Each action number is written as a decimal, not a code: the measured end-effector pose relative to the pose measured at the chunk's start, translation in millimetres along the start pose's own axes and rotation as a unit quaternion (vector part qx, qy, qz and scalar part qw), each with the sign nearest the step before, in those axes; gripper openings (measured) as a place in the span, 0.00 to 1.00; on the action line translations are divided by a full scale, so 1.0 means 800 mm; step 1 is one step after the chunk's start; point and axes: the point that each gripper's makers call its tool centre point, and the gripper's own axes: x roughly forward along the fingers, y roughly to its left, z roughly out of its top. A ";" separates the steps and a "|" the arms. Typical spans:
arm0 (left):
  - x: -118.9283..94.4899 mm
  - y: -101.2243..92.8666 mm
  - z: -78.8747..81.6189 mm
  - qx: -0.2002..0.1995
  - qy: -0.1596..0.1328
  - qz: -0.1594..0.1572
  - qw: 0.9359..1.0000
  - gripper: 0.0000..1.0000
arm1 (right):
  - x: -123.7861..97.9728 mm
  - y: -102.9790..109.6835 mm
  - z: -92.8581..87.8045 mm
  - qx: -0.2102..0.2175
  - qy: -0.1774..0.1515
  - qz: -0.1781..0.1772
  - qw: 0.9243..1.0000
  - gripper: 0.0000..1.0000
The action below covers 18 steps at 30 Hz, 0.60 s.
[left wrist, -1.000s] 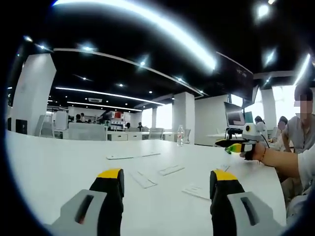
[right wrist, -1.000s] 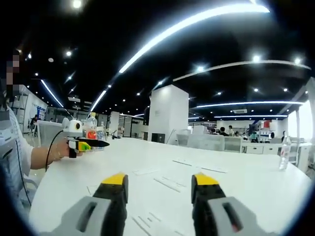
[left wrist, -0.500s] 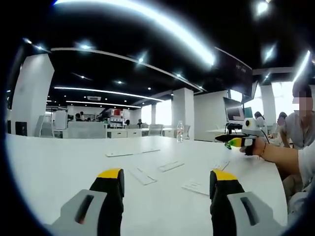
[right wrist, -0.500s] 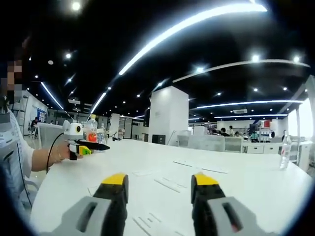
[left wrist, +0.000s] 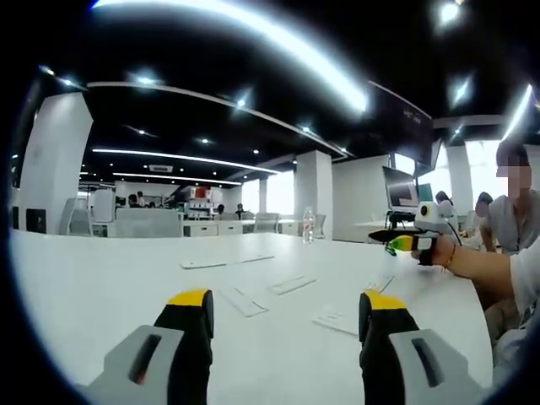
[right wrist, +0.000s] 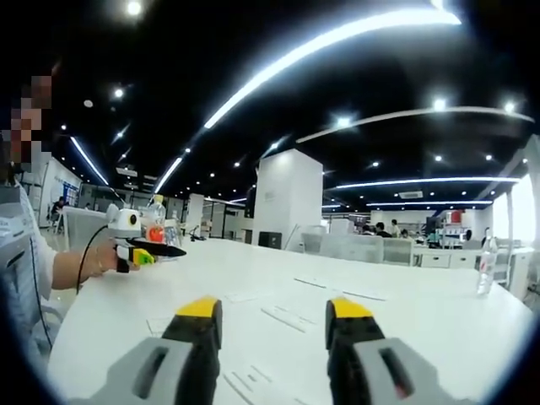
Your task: Locate the socket holder cover, grip the socket holder cover, clip it into the socket holder slot.
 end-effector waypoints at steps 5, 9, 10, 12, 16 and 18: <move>0.001 -0.002 -0.001 0.001 0.002 -0.003 1.000 0.70 | 0.001 -0.001 0.003 -0.003 0.001 0.000 1.000 0.50; 0.001 0.000 -0.003 0.004 0.005 -0.001 1.000 0.70 | 0.004 -0.005 0.009 -0.010 0.010 0.001 1.000 0.50; 0.001 0.000 -0.003 0.004 0.005 -0.001 1.000 0.70 | 0.006 -0.004 0.013 -0.014 0.011 0.008 1.000 0.50; 0.001 0.001 -0.004 0.005 0.006 0.000 1.000 0.70 | 0.009 -0.002 0.021 -0.027 0.017 0.020 0.999 0.50; 0.000 0.002 -0.004 0.006 0.008 0.002 1.000 0.70 | 0.016 -0.001 0.020 -0.062 0.067 0.051 0.995 0.50; 0.000 0.003 -0.004 0.009 0.008 0.004 1.000 0.70 | 0.020 0.000 0.020 -0.071 0.083 0.066 0.992 0.50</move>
